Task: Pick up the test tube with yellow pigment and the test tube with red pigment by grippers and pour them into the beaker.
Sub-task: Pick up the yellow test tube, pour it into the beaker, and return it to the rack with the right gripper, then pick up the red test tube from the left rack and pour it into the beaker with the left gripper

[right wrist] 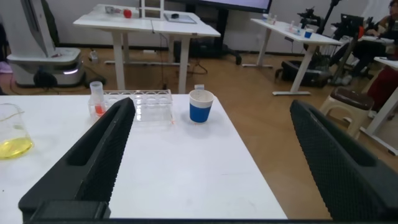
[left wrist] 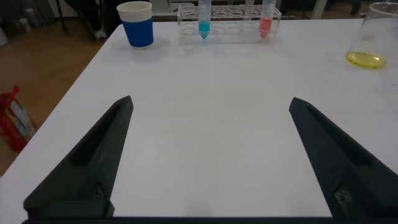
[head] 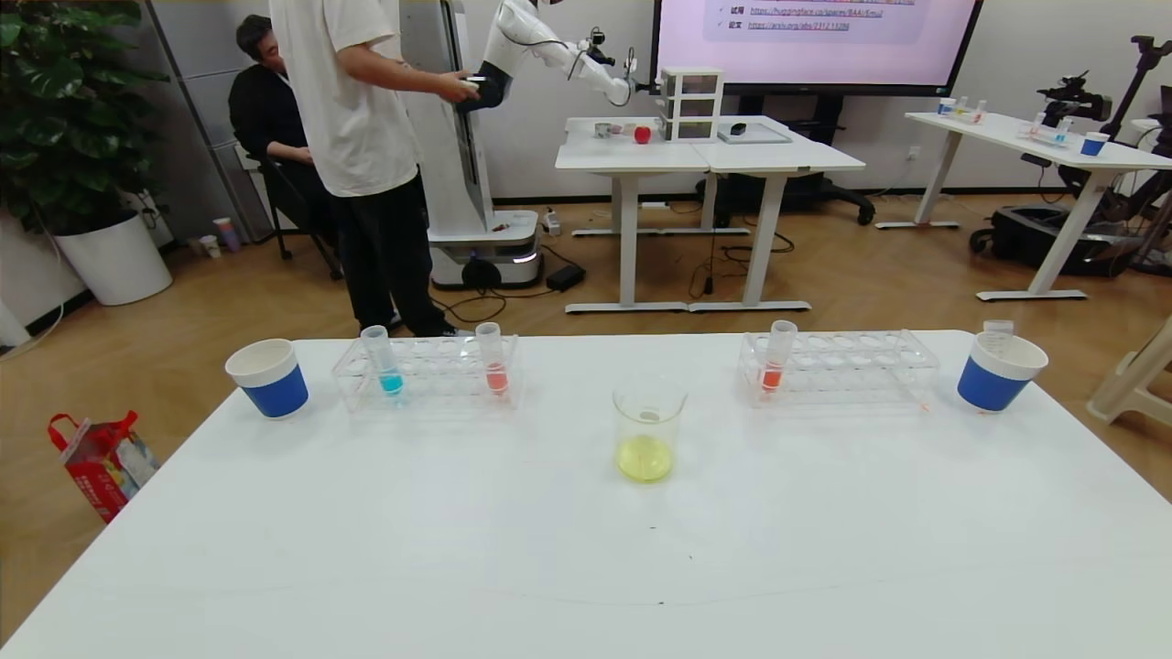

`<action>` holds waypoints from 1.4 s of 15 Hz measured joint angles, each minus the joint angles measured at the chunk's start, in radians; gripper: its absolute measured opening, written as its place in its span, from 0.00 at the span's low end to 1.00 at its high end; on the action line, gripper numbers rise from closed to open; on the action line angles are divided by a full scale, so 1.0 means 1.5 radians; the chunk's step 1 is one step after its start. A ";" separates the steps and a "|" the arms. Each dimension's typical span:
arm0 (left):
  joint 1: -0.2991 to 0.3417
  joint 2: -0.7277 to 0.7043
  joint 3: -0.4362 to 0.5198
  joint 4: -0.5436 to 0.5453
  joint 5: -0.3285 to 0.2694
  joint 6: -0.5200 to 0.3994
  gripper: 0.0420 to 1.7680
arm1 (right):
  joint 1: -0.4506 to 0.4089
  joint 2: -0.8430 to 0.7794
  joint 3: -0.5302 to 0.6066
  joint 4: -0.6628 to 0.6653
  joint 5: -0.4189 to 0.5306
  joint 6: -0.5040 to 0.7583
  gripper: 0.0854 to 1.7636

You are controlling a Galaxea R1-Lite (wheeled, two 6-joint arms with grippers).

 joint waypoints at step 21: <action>0.000 0.000 0.000 0.000 -0.001 0.002 0.99 | -0.004 -0.182 0.460 -0.166 0.152 0.042 0.98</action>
